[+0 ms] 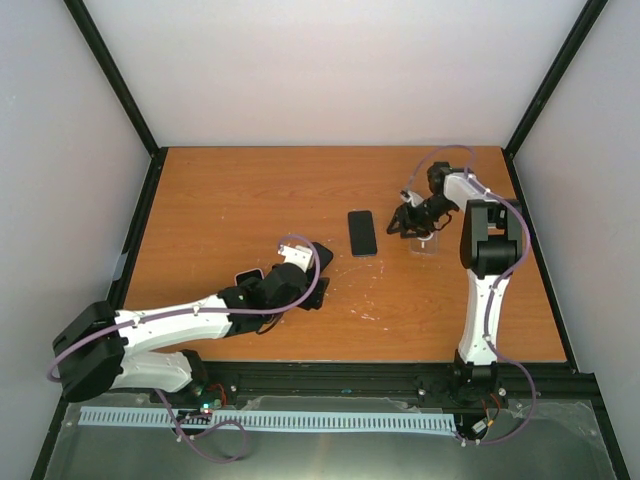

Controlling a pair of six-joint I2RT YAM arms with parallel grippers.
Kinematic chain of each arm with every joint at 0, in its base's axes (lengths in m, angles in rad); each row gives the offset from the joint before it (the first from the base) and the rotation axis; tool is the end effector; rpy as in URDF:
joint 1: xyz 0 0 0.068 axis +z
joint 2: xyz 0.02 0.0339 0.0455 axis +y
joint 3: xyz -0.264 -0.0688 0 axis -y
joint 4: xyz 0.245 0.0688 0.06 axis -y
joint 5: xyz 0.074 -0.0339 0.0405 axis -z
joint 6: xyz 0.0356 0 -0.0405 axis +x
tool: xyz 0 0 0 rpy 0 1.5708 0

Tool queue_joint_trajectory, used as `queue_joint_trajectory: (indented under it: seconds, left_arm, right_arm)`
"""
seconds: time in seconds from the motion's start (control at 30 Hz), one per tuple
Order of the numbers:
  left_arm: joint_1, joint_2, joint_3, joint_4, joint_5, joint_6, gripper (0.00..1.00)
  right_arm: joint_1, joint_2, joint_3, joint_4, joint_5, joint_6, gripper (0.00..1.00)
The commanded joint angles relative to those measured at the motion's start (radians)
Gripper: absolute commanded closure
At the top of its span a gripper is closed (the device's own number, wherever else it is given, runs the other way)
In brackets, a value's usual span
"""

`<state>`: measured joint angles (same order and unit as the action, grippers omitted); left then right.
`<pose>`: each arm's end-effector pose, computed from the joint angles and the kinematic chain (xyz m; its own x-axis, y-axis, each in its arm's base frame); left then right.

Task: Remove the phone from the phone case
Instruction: Move the phone case to the center of the board.

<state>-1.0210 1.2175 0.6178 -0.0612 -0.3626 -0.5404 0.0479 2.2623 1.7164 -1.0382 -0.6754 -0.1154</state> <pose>0.1411 -0.2061 0.2066 -0.6099 0.0746 -0.7890 0.3931 0.8929 -0.2194 0.4260 0.0427 0.1392 -0.9888 -0.1374 -0.0588 -0.1439 0.7693 0.6225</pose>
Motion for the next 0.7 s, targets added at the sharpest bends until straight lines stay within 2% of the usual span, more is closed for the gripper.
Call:
queue_joint_trajectory:
  seconds: [0.0,0.3,0.43,0.47,0.53,0.67]
  left_arm:
    - [0.007,0.017,0.050,0.039,0.000,0.018,0.15]
    - [0.008,0.057,0.075,0.041,0.006,0.026,0.15]
    - [0.010,0.056,0.082,0.026,-0.009,0.022,0.15]
    - [0.010,0.060,0.091,0.009,-0.026,0.019,0.12]
    - [0.018,0.073,0.120,-0.042,-0.058,0.014,0.03]
    - [0.103,0.130,0.212,-0.181,0.007,0.043,0.01]
  right_arm:
    - [-0.044,-0.061,-0.057,0.029,0.173,0.028,0.46]
    - [-0.133,-0.082,-0.052,0.052,0.241,0.056,0.46]
    - [-0.139,-0.097,-0.065,0.052,0.116,0.041,0.46]
    - [-0.139,-0.112,-0.075,0.053,0.069,0.035,0.46]
    - [-0.137,-0.172,-0.090,0.045,0.004,0.016,0.46]
    - [-0.137,-0.339,-0.144,0.046,-0.029,-0.072,0.46]
